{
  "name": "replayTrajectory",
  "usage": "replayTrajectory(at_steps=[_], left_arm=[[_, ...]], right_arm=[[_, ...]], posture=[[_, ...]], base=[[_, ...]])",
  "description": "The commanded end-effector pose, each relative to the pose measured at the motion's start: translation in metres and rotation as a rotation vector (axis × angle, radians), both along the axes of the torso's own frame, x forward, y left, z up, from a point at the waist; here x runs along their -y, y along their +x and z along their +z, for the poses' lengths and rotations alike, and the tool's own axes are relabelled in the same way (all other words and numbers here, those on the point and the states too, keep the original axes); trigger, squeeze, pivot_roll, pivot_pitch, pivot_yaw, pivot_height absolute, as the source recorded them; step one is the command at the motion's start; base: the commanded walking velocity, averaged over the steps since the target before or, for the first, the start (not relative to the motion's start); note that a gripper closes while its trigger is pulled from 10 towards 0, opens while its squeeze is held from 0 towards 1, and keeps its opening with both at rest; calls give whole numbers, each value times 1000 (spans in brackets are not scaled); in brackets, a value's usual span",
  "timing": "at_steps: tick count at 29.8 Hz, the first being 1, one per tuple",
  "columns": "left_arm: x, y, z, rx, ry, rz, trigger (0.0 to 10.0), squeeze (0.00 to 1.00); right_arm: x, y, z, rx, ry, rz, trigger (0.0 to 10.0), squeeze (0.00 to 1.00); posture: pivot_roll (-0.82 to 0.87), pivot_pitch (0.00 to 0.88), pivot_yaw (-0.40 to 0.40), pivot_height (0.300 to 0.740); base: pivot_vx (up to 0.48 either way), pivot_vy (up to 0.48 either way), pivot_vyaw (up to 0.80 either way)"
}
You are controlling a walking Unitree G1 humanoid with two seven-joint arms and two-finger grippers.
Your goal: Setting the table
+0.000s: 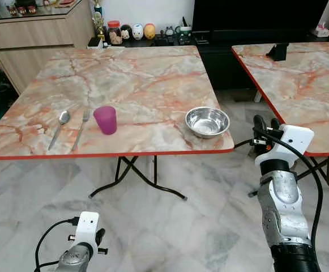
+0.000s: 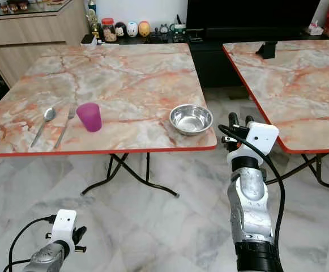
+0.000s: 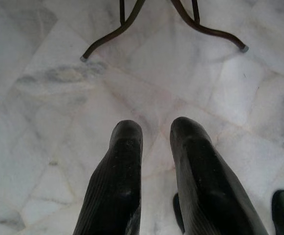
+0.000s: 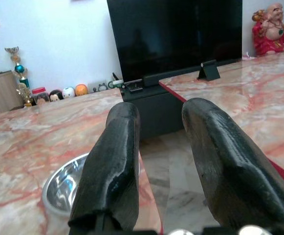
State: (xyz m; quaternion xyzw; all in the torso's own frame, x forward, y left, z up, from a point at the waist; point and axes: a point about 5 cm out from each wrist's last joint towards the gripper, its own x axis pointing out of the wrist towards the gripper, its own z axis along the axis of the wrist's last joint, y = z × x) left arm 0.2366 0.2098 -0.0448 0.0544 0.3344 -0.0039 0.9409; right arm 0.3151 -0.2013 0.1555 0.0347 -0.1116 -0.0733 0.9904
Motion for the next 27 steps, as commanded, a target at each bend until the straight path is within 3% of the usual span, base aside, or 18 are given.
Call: replayTrajectory(at_steps=[1, 27], left_arm=[[-4, -4, -2, -22, 11, -1, 10000, 0], [-2, -5, -4, -28, 11, 1, 10000, 0]], right_arm=[[-3, 2, 2, 2, 10, 7, 10000, 0], [-2, 2, 1, -13, -3, 9, 10000, 0]], posture=[[3, 0, 16, 740], [2, 0, 11, 740]], base=[[259, 0, 0], [290, 0, 0]])
